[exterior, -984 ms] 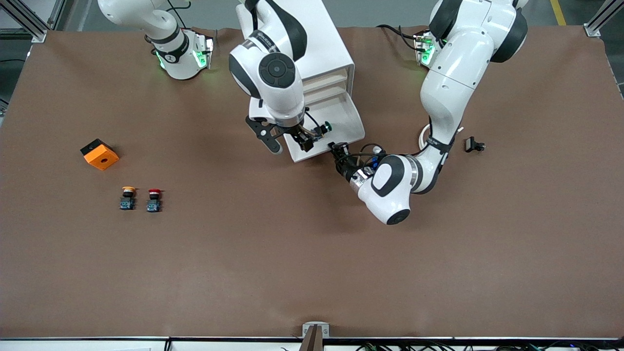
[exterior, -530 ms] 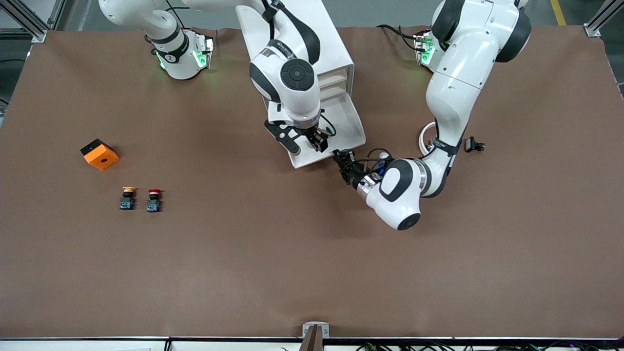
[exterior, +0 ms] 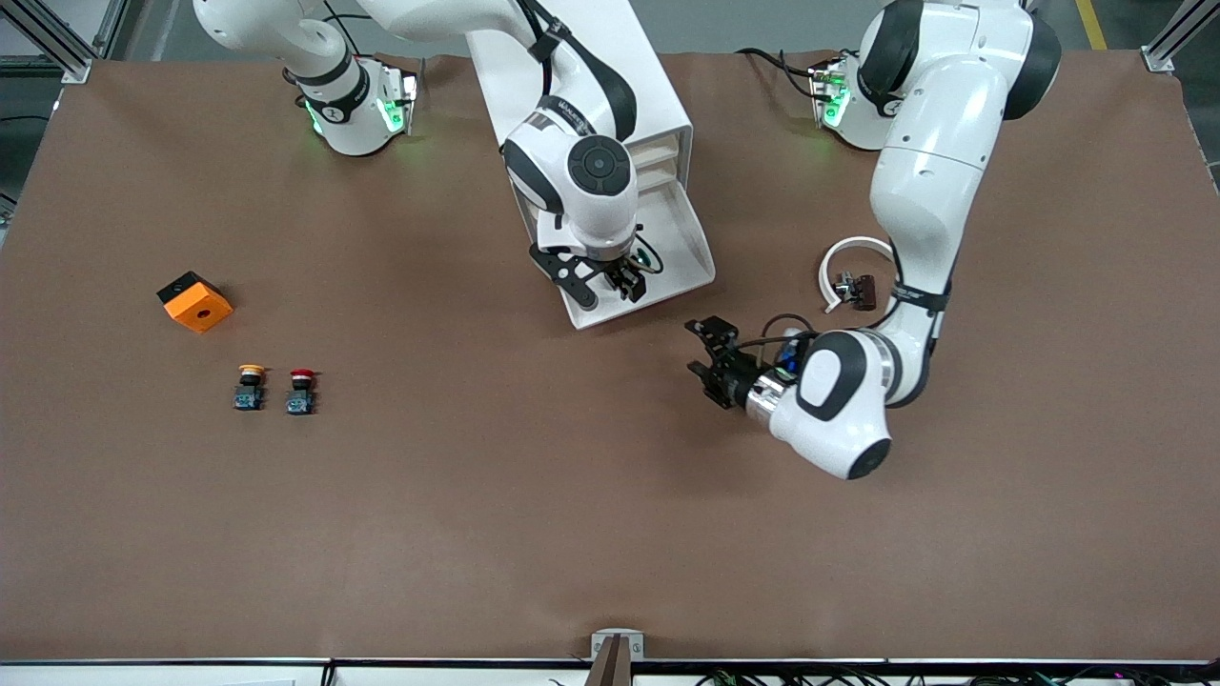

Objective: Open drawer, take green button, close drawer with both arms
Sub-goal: 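Grasp the green button with the right gripper while the left gripper withdraws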

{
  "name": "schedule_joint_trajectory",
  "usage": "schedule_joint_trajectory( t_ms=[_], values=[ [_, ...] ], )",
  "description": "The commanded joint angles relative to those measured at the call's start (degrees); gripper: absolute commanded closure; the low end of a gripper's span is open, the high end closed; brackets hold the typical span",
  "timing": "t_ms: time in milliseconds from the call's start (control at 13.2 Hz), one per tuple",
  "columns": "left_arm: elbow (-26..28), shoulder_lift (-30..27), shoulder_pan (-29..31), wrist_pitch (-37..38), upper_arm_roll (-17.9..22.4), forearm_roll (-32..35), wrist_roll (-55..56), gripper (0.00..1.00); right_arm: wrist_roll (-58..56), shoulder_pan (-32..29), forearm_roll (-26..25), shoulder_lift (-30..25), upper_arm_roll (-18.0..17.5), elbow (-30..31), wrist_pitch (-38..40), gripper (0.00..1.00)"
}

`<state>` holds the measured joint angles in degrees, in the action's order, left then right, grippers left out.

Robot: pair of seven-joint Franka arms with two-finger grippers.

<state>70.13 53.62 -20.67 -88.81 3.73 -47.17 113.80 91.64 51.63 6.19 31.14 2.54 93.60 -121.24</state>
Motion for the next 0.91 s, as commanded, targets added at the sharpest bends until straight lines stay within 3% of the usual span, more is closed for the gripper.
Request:
schedule_joint_trajectory(
  t_ms=[0,227,454,681,832],
  values=[
    [0.0,-2.5,-0.2,0.9,4.2,0.0,-6.8,0.00,0.6,1.5,1.2,2.3,0.4,-1.6,-1.3,0.00],
    [0.0,-4.5,0.5,0.5,4.4,-0.2,-16.4,0.00,0.1,1.6,1.2,3.0,0.4,-1.9,-1.3,0.00],
    [0.0,-5.9,2.6,0.6,5.1,0.1,-16.8,0.00,0.1,2.0,1.3,3.2,0.4,-1.9,-1.3,0.02],
    [0.0,-9.7,1.9,1.1,8.1,2.9,-16.9,0.00,0.1,2.0,1.3,3.5,0.4,-1.9,-1.3,0.27],
    [0.0,-11.7,1.5,1.1,8.1,6.8,-17.1,0.00,0.0,2.1,1.3,3.6,0.4,-1.9,-1.3,0.36]
  ],
)
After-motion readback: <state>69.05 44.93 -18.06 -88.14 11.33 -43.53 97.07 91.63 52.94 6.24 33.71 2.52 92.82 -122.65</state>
